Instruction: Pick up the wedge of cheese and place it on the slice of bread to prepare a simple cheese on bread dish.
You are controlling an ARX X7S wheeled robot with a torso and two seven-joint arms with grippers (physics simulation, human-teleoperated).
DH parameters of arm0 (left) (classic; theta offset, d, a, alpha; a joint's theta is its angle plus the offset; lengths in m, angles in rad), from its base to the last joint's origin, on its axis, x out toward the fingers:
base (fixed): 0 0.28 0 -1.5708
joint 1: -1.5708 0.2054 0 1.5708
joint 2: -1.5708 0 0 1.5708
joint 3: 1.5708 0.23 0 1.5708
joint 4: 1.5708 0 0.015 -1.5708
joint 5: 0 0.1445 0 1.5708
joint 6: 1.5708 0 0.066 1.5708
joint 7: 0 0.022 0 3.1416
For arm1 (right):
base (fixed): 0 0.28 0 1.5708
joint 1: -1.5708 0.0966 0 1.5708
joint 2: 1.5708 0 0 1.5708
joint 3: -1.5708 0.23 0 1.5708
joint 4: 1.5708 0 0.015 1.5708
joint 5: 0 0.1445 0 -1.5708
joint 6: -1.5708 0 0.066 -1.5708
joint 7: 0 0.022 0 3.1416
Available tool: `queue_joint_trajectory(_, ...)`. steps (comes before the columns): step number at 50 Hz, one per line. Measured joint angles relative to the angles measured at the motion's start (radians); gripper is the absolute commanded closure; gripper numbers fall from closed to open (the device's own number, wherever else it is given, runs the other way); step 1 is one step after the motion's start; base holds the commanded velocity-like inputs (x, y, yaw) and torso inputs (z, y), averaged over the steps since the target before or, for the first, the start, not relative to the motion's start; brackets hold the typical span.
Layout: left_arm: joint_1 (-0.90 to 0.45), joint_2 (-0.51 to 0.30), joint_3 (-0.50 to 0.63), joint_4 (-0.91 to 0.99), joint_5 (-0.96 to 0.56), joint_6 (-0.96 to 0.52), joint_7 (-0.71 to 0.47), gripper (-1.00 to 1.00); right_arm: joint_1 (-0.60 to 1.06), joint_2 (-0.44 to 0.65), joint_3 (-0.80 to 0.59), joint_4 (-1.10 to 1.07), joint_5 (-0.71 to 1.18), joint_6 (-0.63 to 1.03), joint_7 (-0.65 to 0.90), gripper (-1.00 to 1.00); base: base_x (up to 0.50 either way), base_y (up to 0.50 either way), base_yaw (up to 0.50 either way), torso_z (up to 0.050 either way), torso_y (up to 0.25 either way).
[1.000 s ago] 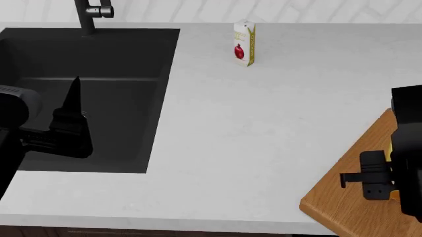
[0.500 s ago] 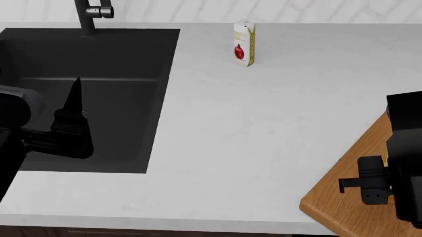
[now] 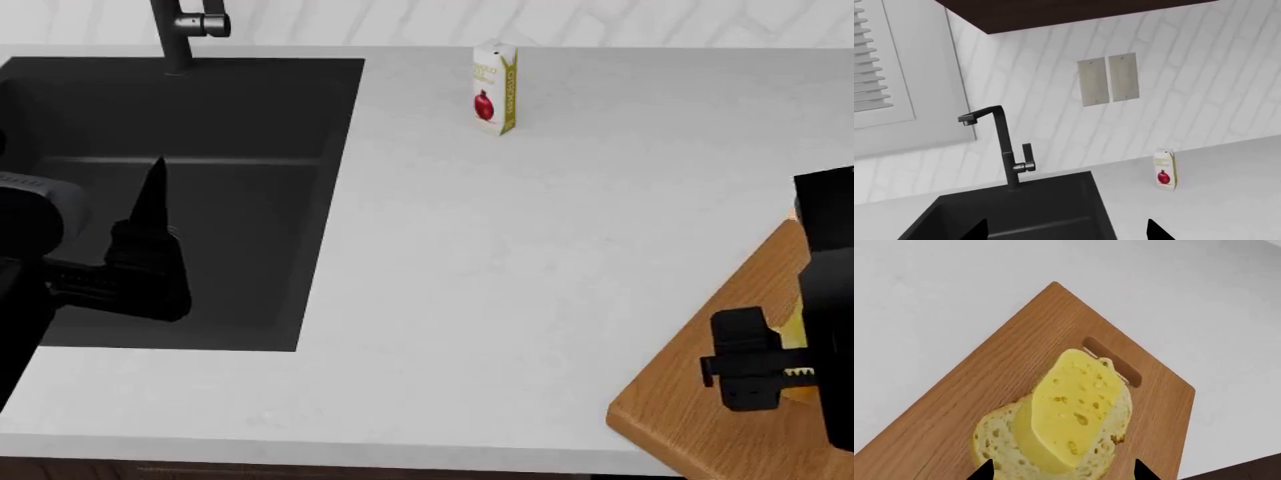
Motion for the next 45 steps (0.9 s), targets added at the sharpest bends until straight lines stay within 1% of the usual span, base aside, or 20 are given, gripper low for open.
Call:
queue_joint_trajectory(8, 0.001, -0.002, 0.001, -0.002, -0.002, 0.008, 0.000, -1.00, 0.104, 0.037, 0.039, -0.074, 0.066, 0.056, 0.072, -1.00, 0.00, 0.00, 0.00, 0.000, 0.000)
queue_joint_trajectory(19, 0.001, -0.006, 0.002, 0.003, -0.007, 0.009, -0.005, -1.00, 0.310, 0.082, 0.110, -0.172, 0.229, 0.149, 0.220, -1.00, 0.00, 0.00, 0.00, 0.000, 0.000)
queue_joint_trajectory(29, 0.001, -0.008, 0.002, 0.007, -0.013, 0.009, -0.010, -1.00, 0.536, 0.061, 0.170, -0.235, 0.387, 0.219, 0.357, -1.00, 0.00, 0.00, 0.00, 0.000, 0.000)
queue_joint_trajectory(36, 0.001, -0.010, 0.002, 0.007, -0.016, 0.012, -0.012, -1.00, 0.624, 0.051, 0.212, -0.330, 0.441, 0.209, 0.440, -1.00, 0.00, 0.00, 0.00, 0.000, 0.000)
queue_joint_trajectory(45, 0.003, -0.013, 0.005, 0.005, -0.016, 0.021, -0.014, -1.00, 0.651, 0.063, 0.249, -0.525, 0.493, 0.137, 0.535, -1.00, 0.00, 0.00, 0.00, 0.000, 0.000)
